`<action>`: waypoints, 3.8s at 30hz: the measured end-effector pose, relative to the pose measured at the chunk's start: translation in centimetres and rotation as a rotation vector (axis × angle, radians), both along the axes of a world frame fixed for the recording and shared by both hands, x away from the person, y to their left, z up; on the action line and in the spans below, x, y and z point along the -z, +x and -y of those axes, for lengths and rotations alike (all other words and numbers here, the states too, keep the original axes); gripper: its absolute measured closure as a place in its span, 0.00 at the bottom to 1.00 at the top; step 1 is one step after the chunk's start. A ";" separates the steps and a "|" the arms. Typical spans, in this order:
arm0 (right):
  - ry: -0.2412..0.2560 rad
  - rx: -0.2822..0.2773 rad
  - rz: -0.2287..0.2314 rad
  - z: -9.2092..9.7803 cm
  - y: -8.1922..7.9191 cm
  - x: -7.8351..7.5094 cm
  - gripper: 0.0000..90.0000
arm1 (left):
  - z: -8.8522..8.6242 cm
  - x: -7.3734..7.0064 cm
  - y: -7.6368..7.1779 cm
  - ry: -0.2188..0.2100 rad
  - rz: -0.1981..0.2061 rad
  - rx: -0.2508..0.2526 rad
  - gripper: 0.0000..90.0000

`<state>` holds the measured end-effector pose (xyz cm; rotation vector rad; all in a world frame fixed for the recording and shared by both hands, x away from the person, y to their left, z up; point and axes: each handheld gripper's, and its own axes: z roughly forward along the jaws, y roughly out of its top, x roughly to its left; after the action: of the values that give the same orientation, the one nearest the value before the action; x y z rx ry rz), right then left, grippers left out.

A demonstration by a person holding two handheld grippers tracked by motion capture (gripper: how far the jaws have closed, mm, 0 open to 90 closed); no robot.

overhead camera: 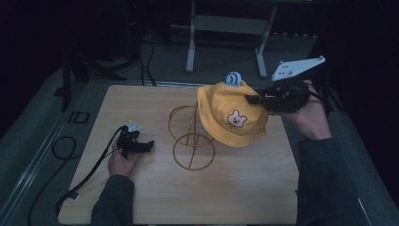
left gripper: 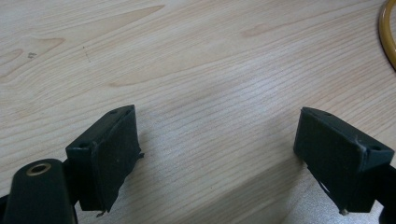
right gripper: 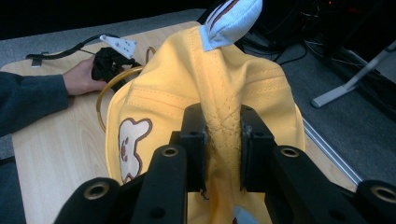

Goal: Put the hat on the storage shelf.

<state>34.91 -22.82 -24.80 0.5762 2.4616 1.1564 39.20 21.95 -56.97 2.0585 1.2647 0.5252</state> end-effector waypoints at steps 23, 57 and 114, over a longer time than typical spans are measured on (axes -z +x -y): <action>-0.011 -0.045 0.014 -2.9 0.5 -1.0 0.84 | 0.0 0.0 0.0 0.000 0.000 0.001 0.15; -0.073 -0.113 0.020 -7.5 0.9 -2.1 0.83 | 0.0 0.0 0.0 -0.001 0.002 0.001 0.15; -0.278 -0.166 -0.092 -15.3 4.0 1.6 0.69 | 0.0 0.0 0.0 -0.002 0.002 0.001 0.15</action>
<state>38.87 -7.56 -26.38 0.3573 2.7292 0.8371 39.22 21.95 -56.99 2.0562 1.2621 0.5251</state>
